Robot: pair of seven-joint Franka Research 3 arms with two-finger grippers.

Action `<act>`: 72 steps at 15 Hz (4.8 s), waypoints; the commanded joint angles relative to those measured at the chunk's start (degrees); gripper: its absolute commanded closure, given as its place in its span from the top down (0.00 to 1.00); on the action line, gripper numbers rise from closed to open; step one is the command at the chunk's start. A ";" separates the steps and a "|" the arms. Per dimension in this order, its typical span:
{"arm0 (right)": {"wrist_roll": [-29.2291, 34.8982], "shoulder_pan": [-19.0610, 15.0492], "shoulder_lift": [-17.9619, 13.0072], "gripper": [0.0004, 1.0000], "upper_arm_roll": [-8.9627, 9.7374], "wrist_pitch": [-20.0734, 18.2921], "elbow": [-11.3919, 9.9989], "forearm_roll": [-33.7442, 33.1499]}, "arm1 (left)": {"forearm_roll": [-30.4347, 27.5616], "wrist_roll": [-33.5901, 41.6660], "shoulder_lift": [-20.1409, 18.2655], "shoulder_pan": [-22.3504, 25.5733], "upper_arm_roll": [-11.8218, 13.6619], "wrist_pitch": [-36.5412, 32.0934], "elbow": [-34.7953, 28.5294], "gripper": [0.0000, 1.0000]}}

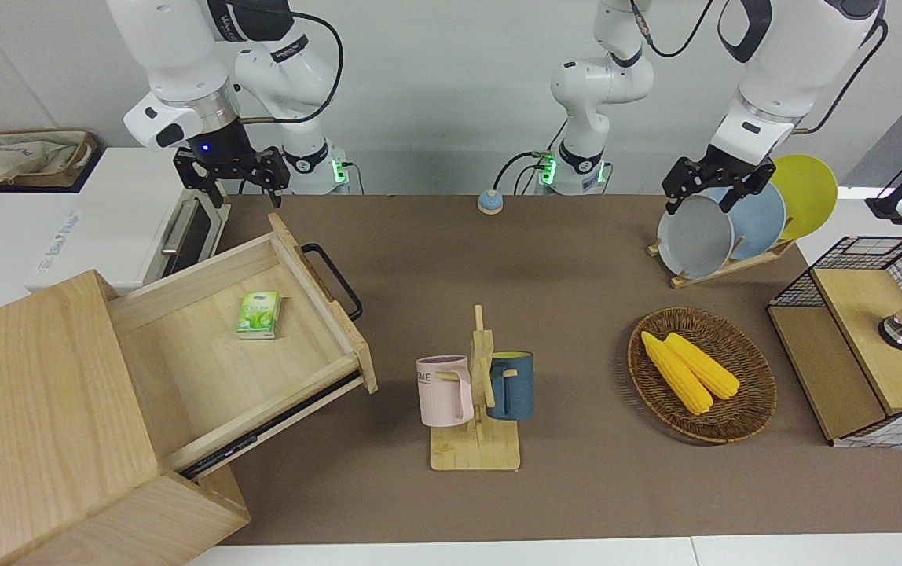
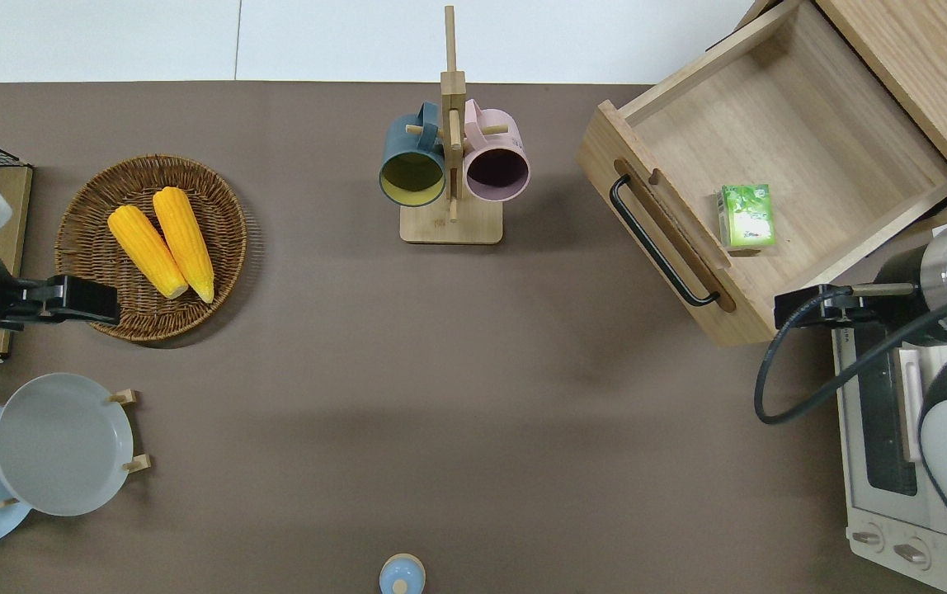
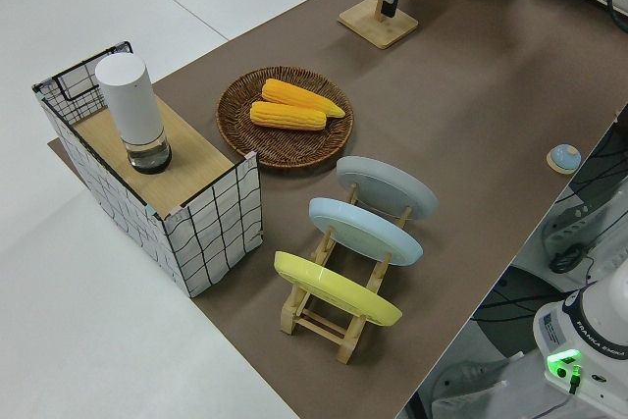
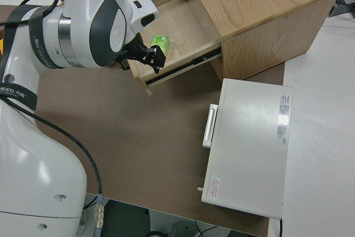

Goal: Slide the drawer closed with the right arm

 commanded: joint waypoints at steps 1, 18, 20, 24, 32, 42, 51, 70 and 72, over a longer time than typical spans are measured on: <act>-1.67 -3.17 -0.96 0.99 2.15 0.17 -0.92 0.59 | 0.65 0.40 -0.57 -0.26 0.28 -0.74 -0.28 1.00; -2.02 -5.56 -1.75 0.28 4.44 -1.24 -0.83 0.85 | 0.65 0.40 -0.57 -0.35 0.28 -0.65 -0.28 1.00; -2.02 -5.65 -2.45 0.13 4.53 -1.85 -0.83 0.85 | 0.65 0.40 -0.57 -0.26 0.28 -0.74 -0.28 1.00; -1.76 -5.30 -4.38 0.00 4.62 -3.17 -0.83 1.12 | 0.65 0.40 -0.57 -0.26 0.28 -0.74 -0.28 1.00; 15.87 -4.42 -5.79 0.00 5.85 -2.82 -1.45 8.49 | 0.65 0.40 -0.57 -0.26 0.28 -0.65 -0.28 1.00; 34.88 -2.13 -10.89 0.00 9.45 8.94 -14.18 15.18 | 0.65 0.40 -0.57 -0.26 0.28 -0.65 -0.28 1.00; 42.36 -2.13 -10.19 0.00 12.79 21.88 -21.93 15.09 | 0.65 0.40 -0.57 -0.26 0.28 -0.65 -0.28 1.00; 48.96 -4.77 -4.22 0.00 13.94 27.15 -19.91 4.64 | 0.65 0.40 -0.57 -0.26 0.28 -0.65 -0.28 1.00; 48.96 -6.26 -2.38 0.00 13.94 26.89 -17.98 2.18 | 0.65 0.40 -0.57 -0.35 0.28 -0.74 -0.28 1.00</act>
